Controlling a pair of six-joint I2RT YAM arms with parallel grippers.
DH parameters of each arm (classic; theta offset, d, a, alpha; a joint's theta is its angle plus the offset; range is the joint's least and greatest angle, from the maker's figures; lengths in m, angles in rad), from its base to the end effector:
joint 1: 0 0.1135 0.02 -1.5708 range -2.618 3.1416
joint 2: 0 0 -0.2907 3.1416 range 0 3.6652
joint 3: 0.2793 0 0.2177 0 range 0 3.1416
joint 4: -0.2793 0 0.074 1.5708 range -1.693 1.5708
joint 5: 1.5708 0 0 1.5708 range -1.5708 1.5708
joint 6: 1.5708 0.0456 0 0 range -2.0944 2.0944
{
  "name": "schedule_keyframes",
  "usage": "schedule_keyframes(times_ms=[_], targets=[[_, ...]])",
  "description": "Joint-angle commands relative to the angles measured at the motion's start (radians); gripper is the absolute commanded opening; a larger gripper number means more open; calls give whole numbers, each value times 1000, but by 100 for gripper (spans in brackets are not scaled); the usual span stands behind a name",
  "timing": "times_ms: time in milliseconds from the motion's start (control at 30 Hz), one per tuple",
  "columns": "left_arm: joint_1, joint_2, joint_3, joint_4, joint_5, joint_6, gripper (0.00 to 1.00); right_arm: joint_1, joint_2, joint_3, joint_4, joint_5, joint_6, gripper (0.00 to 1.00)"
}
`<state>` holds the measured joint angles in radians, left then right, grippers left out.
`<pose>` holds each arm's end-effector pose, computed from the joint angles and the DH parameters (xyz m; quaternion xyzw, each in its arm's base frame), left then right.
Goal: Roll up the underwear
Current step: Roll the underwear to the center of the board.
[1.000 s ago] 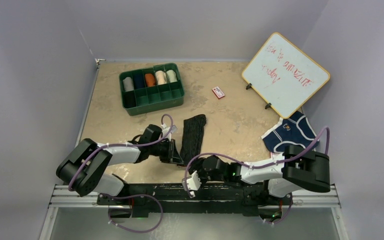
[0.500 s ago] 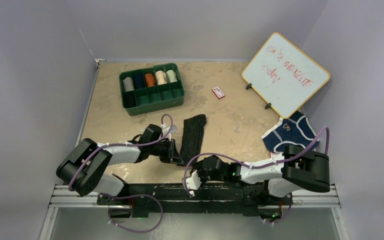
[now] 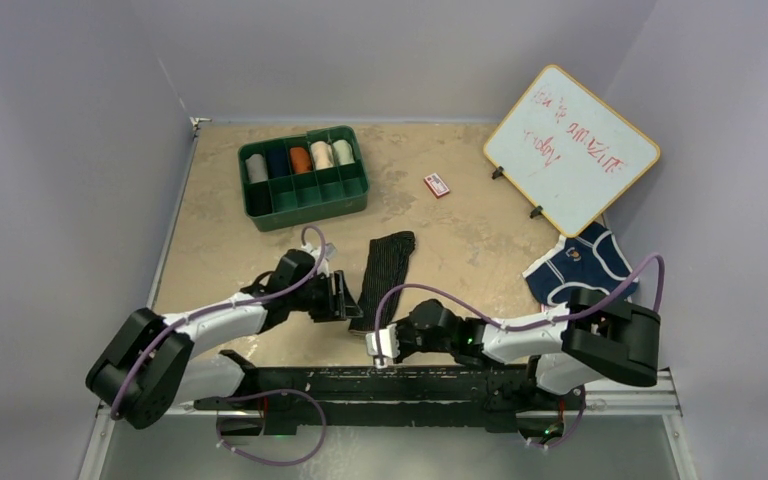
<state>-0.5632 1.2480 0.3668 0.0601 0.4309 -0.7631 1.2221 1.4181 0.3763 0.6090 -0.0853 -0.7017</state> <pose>0.1470 -0.1153 0.1814 -0.0128 0.9123 -0.3770 0.1594 0.0789 0.2284 0.2004 -0.7035 0.4626 0.1732 0.5109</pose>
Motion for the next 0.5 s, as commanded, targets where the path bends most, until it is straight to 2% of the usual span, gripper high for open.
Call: schedule_keyframes(times_ms=[0,200,467], targets=[[9,-85,-39,-111,-145,-56,51,-32,6,-23,134,-126,198,0],[8,-215,-59,-178,-229,-107,51,-132,-1,-72,263,-275,396,0],[9,-348,-97,-171,-235,-114,51,-225,-1,-71,290,-383,612,0]])
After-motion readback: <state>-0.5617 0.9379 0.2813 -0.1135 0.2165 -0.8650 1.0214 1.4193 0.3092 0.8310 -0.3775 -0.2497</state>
